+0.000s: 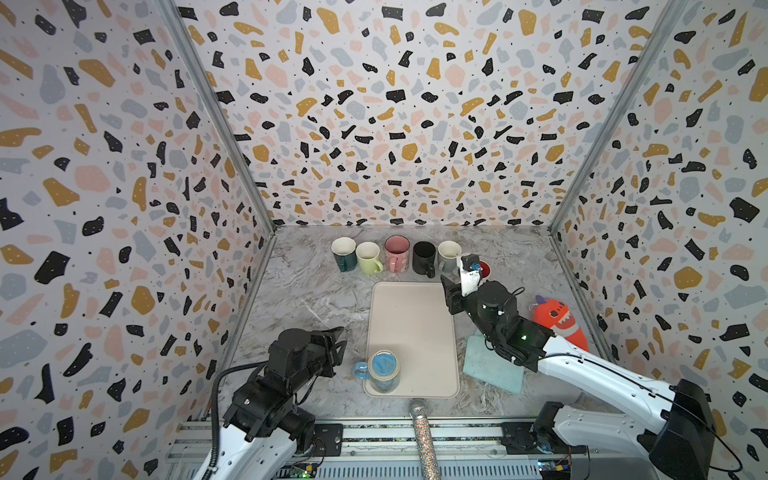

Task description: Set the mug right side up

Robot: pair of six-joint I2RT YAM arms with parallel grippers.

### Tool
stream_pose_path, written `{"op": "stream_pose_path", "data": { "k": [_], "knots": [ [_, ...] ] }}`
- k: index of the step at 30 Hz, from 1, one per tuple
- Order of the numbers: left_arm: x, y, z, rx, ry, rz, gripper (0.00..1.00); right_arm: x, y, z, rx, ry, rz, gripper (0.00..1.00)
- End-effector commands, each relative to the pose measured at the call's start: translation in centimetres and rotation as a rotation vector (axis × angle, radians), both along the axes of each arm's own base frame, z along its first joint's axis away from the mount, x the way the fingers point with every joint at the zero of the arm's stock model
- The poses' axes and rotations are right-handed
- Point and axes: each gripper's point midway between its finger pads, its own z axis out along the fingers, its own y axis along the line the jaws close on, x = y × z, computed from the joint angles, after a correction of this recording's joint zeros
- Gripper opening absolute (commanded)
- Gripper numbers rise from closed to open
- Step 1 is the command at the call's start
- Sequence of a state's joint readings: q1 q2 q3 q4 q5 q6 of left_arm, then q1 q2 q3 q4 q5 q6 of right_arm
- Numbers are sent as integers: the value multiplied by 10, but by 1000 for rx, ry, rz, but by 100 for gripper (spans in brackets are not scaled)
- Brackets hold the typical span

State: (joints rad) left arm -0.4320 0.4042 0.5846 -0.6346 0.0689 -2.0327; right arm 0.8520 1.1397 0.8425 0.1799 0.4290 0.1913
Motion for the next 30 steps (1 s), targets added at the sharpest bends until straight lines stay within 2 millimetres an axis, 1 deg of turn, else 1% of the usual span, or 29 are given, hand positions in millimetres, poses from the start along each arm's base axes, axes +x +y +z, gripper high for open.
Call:
{"op": "stream_pose_path", "data": {
  "k": [1,4,9,12,14,17,25,30],
  "knots": [
    [-4,12,-6,-45,78,107,38,4,3,19,40,-8,-1,51],
    [-16,12,-22,-54,162,107,37,7,4,19,33,0,-6,51],
    [-22,15,-26,-75,188,134,37,14,5,17,30,20,-12,51],
    [-33,15,-40,-25,264,95,38,18,8,15,25,33,-8,51],
    [-38,10,-50,-4,309,55,39,21,10,13,18,43,-7,51],
    [-41,4,-61,10,348,7,40,25,14,9,11,60,-2,51],
    [-52,-4,-83,49,449,-76,41,32,18,0,-12,98,1,51],
    [-49,-14,-93,63,472,-142,42,36,20,-5,-19,118,6,51]
  ]
}}
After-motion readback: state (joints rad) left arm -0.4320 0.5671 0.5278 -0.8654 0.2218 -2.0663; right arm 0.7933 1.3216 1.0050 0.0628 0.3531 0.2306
